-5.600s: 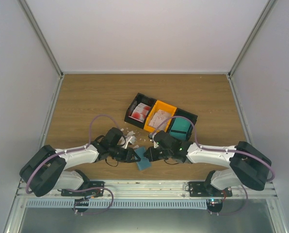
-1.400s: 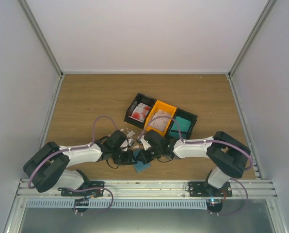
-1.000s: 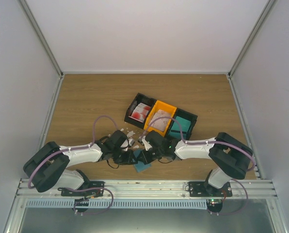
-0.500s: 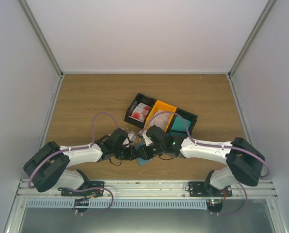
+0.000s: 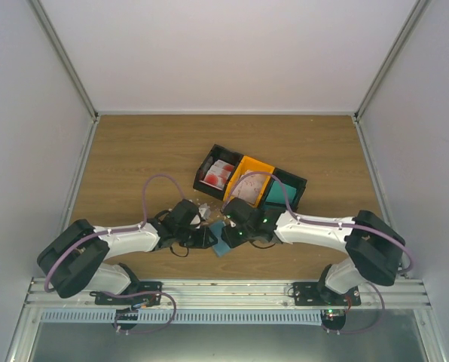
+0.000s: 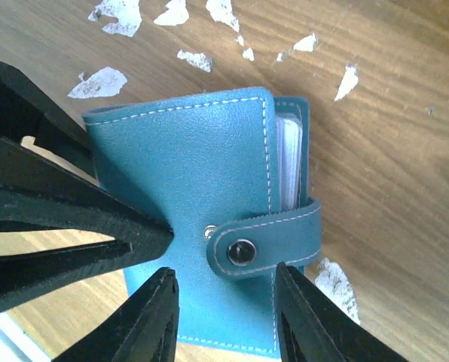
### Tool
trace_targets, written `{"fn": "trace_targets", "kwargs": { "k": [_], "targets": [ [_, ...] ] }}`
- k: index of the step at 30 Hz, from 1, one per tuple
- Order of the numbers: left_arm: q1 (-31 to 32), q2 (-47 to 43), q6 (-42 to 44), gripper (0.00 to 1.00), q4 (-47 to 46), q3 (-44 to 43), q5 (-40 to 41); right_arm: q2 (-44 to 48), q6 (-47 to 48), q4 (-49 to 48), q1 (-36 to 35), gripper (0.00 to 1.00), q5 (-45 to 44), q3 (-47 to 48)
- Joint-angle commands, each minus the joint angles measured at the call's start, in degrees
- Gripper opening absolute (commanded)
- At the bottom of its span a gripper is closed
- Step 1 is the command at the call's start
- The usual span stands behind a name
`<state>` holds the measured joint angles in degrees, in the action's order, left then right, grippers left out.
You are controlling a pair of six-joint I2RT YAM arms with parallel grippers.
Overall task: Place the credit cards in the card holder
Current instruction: Close the card holder at the center of the board.
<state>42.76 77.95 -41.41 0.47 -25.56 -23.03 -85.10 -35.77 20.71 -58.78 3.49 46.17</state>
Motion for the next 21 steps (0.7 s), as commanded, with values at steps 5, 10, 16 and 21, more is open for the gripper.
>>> {"fn": "trace_targets", "kwargs": {
  "k": [5, 10, 16, 21],
  "targets": [
    [-0.22, -3.46, -0.29, 0.42, 2.96, 0.22, 4.92, -5.53, 2.18, 5.3, -2.85, 0.41, -10.48, 5.94],
    [-0.61, -8.83, -0.74, 0.47, 6.13, -0.18, 6.66, -8.12, 1.63, 7.88, -3.4, 0.39, -13.01, 8.67],
    [-2.7, -12.19, -1.43, 0.43, 4.57, 0.79, 6.96, -9.6, 1.6, 10.31, -4.13, 0.35, -14.71, 10.95],
    [-5.26, -11.78, -2.0, 0.39, 2.23, 1.85, 5.84, -11.59, 2.36, 11.33, -6.06, 0.46, -14.81, 13.04]
  ]
}}
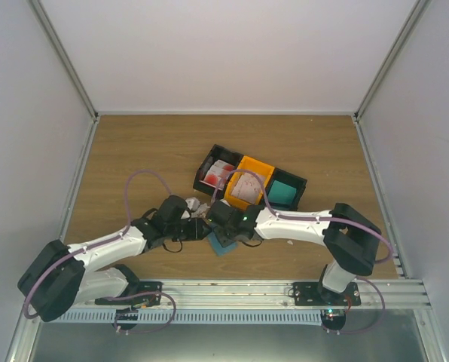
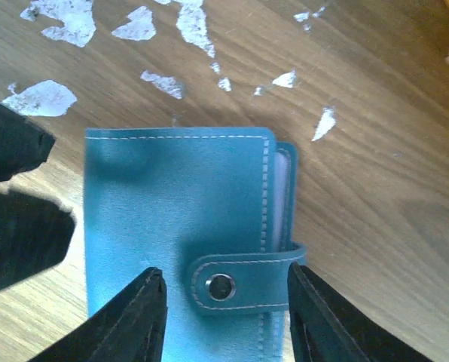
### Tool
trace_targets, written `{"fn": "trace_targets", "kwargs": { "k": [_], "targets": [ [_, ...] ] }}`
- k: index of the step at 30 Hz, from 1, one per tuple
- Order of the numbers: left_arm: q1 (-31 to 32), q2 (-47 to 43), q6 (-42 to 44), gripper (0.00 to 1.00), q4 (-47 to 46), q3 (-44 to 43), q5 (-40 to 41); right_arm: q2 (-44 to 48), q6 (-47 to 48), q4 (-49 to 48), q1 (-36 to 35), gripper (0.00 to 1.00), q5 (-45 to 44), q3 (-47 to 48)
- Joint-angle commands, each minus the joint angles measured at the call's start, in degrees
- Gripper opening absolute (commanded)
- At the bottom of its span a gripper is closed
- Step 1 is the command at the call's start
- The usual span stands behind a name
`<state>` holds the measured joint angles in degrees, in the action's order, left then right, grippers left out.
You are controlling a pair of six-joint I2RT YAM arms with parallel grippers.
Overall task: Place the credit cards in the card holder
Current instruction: Close the card holder at the center of the board.
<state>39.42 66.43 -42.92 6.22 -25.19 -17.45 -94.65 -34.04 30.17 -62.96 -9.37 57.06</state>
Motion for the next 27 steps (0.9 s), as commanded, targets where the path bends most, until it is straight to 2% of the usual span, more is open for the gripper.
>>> {"fn": "trace_targets", "kwargs": {
  "k": [1, 9, 14, 27],
  "targets": [
    [-2.47, -0.36, -0.71, 0.37, -4.24, 2.11, -0.01, -2.43, 0.6, 2.29, -2.31, 0.47, -2.31, 2.58],
    [-6.86, -1.92, -1.84, 0.33, -8.06, 6.26, -2.83, -6.64, -2.15, 7.86, -3.47, 0.47, -8.01, 6.15],
    [-7.47, -1.9, -1.5, 0.33, -8.61, 6.86, -3.82, -7.41, -4.38, 11.76, -3.83, 0.29, -11.69, 8.74],
    [-7.51, -2.24, -1.08, 0.31, -8.5, 6.97, -4.12, -7.38, -6.99, 15.34, -3.84, 0.04, -13.69, 10.43]
  ]
}}
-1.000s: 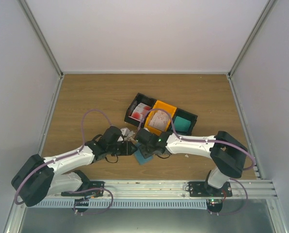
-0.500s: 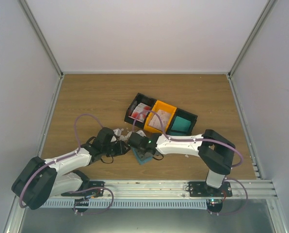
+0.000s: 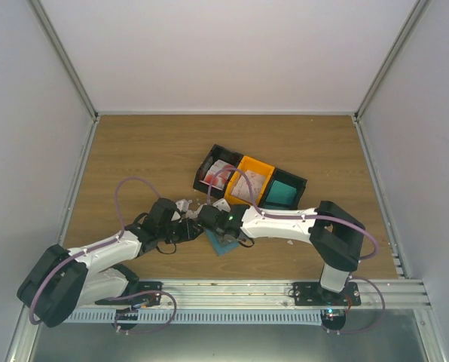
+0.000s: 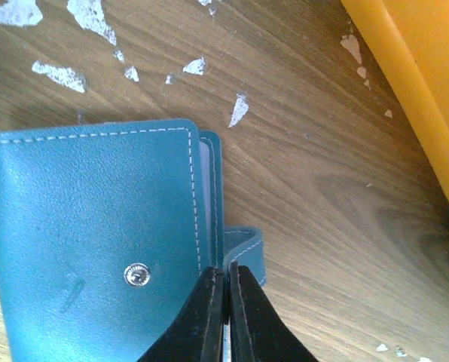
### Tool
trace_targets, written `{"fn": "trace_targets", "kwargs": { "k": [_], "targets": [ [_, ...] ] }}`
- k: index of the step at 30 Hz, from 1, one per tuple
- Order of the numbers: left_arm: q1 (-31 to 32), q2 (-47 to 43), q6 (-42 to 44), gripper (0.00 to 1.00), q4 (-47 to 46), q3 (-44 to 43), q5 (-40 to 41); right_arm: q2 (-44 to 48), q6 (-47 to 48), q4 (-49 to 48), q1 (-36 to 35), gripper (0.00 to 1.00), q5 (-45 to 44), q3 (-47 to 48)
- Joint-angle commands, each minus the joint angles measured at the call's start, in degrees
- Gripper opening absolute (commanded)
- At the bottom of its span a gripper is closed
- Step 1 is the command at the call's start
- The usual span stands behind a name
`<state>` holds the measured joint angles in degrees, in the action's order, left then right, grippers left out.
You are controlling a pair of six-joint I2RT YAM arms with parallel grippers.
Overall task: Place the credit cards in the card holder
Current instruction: Close the card holder at the center of the board.
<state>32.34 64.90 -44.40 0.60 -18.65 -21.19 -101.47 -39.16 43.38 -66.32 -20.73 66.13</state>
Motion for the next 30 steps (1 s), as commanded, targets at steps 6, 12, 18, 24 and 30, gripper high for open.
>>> {"fn": "trace_targets", "kwargs": {
  "k": [6, 12, 18, 24, 30],
  "targets": [
    [-0.43, -0.43, 0.46, 0.31, -3.3, 0.54, -0.73, 0.45, -1.72, 2.03, -0.54, 0.0, -1.0, 1.55],
    [-0.43, 0.31, 0.32, 0.31, -5.64, 0.93, -2.77, 1.39, -0.41, 0.25, -0.47, 0.0, 2.17, 1.17],
    [-0.43, 2.77, 0.16, 0.32, -8.29, 0.81, -4.61, 2.4, -0.05, -2.77, 0.12, 0.01, 6.74, -0.42],
    [-0.43, 5.68, -0.3, 0.33, -11.27, 1.41, -5.89, 2.62, 0.16, -4.96, 1.01, 0.01, 8.95, -1.65],
    [-0.43, 7.68, -0.51, 0.33, -13.34, 1.38, -6.96, 2.02, 1.3, -6.17, 1.28, 0.0, 9.87, -2.06]
  ]
}}
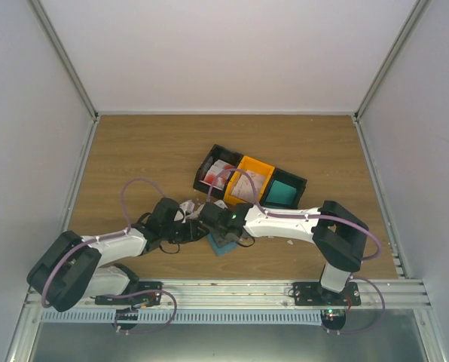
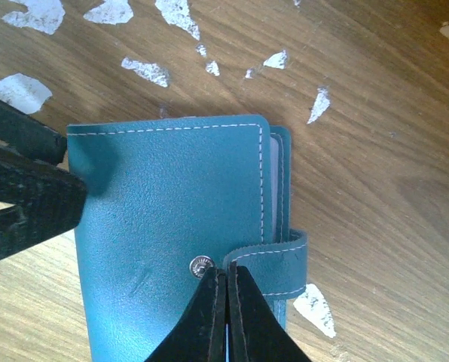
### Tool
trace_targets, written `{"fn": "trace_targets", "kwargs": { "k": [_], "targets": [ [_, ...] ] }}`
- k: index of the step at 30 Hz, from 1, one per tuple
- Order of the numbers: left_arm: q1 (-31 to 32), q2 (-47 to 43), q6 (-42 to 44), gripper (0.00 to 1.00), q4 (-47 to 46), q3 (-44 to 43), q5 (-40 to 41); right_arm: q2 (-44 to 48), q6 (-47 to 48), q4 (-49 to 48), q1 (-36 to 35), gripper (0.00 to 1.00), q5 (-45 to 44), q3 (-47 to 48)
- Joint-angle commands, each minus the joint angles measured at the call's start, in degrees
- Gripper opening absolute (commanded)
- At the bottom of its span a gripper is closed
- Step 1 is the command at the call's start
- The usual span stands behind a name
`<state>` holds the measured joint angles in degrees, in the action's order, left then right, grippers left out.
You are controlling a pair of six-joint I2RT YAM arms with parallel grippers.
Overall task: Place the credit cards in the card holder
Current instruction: Close the card holder at the center of the board.
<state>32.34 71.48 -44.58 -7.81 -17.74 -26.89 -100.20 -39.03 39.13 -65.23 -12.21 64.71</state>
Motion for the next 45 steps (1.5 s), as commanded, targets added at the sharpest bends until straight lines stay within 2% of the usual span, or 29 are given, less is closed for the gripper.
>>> {"fn": "trace_targets", "kwargs": {
  "k": [1, 8, 13, 20, 22, 25, 29, 36, 45],
  "targets": [
    [-0.43, 1.52, -0.26, 0.33, -5.12, 0.38, -1.43, 0.57, 1.35, -2.06, 0.2, 0.01, 1.54, -0.64],
    [-0.43, 4.26, -0.42, 0.32, -6.83, 0.33, -2.47, -0.06, 2.43, -3.08, 0.24, 0.01, 2.56, -0.25],
    [-0.35, 5.02, -0.17, 0.3, -7.21, 0.29, -2.64, -0.43, 2.52, -2.98, 0.28, 0.08, 2.92, -0.02],
    [-0.34, 5.07, -0.06, 0.29, -7.06, 0.41, -2.58, -0.43, 1.96, -2.88, 0.26, 0.11, 2.66, 0.02],
    [-0.35, 4.98, 0.0, 0.29, -7.1, 0.42, -2.62, -0.43, 1.8, -2.85, 0.24, 0.1, 2.65, 0.15],
    [-0.35, 4.82, 0.01, 0.29, -7.02, 0.51, -2.6, -0.55, 1.61, -2.46, 0.27, 0.01, 2.11, 0.14],
    [-0.35, 4.72, 0.0, 0.29, -7.04, 0.66, -2.51, -0.96, 1.51, -1.77, 0.26, 0.01, 1.25, 0.07],
    [-0.4, 4.59, 0.06, 0.29, -6.95, 0.77, -2.31, -0.61, 2.56, -1.37, 0.12, 0.2, 1.35, 0.33],
    [-0.37, 4.63, 0.09, 0.29, -6.82, 0.77, -2.27, -2.79, 3.11, 0.76, -1.04, 0.26, 0.77, 1.68]
  ]
}}
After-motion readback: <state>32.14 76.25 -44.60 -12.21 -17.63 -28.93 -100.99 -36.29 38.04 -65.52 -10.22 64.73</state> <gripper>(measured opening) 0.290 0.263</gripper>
